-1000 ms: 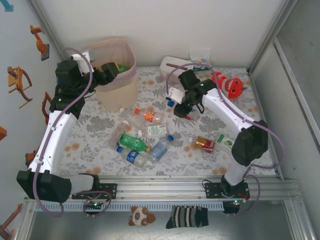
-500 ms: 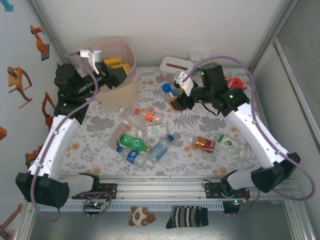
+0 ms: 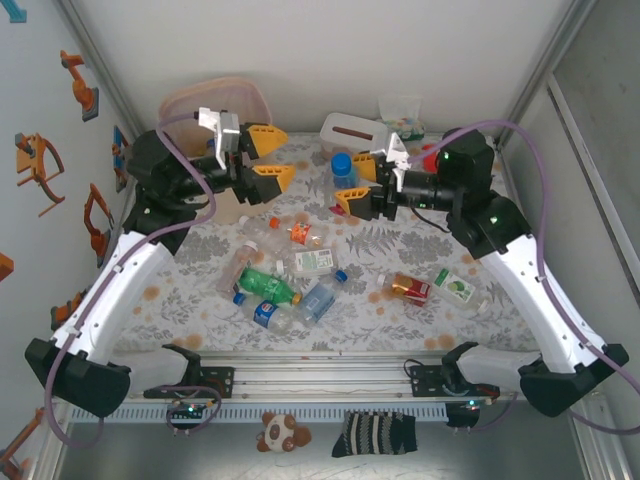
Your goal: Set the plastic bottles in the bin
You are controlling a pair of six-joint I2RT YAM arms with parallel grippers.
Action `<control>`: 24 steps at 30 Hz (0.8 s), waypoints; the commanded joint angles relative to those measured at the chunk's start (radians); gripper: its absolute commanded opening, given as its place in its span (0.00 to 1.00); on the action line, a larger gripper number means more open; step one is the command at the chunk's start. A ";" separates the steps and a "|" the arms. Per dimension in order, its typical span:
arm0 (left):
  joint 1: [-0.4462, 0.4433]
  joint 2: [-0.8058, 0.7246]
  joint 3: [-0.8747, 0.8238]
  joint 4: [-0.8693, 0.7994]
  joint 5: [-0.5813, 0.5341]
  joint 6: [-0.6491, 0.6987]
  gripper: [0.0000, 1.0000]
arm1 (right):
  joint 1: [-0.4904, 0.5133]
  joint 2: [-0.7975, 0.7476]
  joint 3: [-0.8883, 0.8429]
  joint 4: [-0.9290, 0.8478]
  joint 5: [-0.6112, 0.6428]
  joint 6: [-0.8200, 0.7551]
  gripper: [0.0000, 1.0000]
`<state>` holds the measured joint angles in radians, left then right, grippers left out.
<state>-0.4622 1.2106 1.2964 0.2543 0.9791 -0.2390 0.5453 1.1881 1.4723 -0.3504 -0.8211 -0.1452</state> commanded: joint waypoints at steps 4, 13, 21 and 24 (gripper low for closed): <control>-0.073 0.012 0.049 -0.011 0.051 0.086 0.82 | 0.002 -0.009 -0.007 0.227 -0.118 0.139 0.51; -0.156 0.050 0.095 -0.160 0.070 0.190 0.86 | 0.025 0.017 0.028 0.284 -0.169 0.180 0.51; -0.192 0.096 0.135 -0.239 0.086 0.248 0.78 | 0.037 0.014 0.048 0.321 -0.210 0.222 0.52; -0.203 0.101 0.146 -0.254 0.092 0.268 0.74 | 0.038 0.007 0.048 0.318 -0.204 0.222 0.52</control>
<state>-0.6544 1.3079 1.4086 0.0288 1.0389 -0.0231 0.5739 1.2125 1.4807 -0.0765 -1.0023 0.0563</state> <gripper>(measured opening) 0.753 0.523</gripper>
